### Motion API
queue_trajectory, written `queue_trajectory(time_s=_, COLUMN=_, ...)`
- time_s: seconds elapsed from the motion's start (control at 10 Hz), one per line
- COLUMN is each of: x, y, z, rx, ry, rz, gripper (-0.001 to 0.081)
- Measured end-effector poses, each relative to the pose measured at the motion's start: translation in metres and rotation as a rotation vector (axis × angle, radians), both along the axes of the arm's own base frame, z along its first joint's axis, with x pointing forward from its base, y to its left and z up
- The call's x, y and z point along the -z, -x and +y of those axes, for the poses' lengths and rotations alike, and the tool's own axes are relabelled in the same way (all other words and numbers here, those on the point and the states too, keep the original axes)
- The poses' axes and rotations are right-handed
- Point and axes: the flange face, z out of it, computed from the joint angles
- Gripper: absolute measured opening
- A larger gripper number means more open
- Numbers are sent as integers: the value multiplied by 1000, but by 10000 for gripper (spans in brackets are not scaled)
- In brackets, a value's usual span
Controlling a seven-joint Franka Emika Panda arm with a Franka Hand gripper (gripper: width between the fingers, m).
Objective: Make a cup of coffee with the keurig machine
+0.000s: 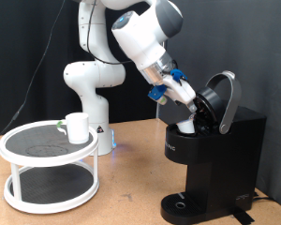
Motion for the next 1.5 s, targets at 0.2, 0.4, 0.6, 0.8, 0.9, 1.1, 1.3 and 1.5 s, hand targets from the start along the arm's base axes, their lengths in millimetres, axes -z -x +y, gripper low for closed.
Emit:
queue_trajectory(time_s=0.2, x=3, y=2, z=1, rx=-6, ry=52, rz=33, gripper=734)
queue_trajectory(time_s=0.4, x=11, y=5, z=5, rx=2, ry=86, rz=58, gripper=734)
queue_trajectory(time_s=0.6, x=19, y=7, z=6, rx=9, ry=103, rz=56, gripper=734)
queue_trajectory(time_s=0.8, x=26, y=7, z=7, rx=18, ry=117, rz=55, gripper=734)
queue_trajectory(time_s=0.9, x=29, y=8, z=7, rx=22, ry=121, rz=56, gripper=734)
queue_trajectory(time_s=1.1, x=35, y=6, z=6, rx=31, ry=125, rz=62, gripper=734)
queue_trajectory(time_s=1.3, x=40, y=4, z=4, rx=46, ry=127, rz=61, gripper=734)
queue_trajectory(time_s=1.5, x=35, y=1, z=0, rx=75, ry=75, rz=8, gripper=734)
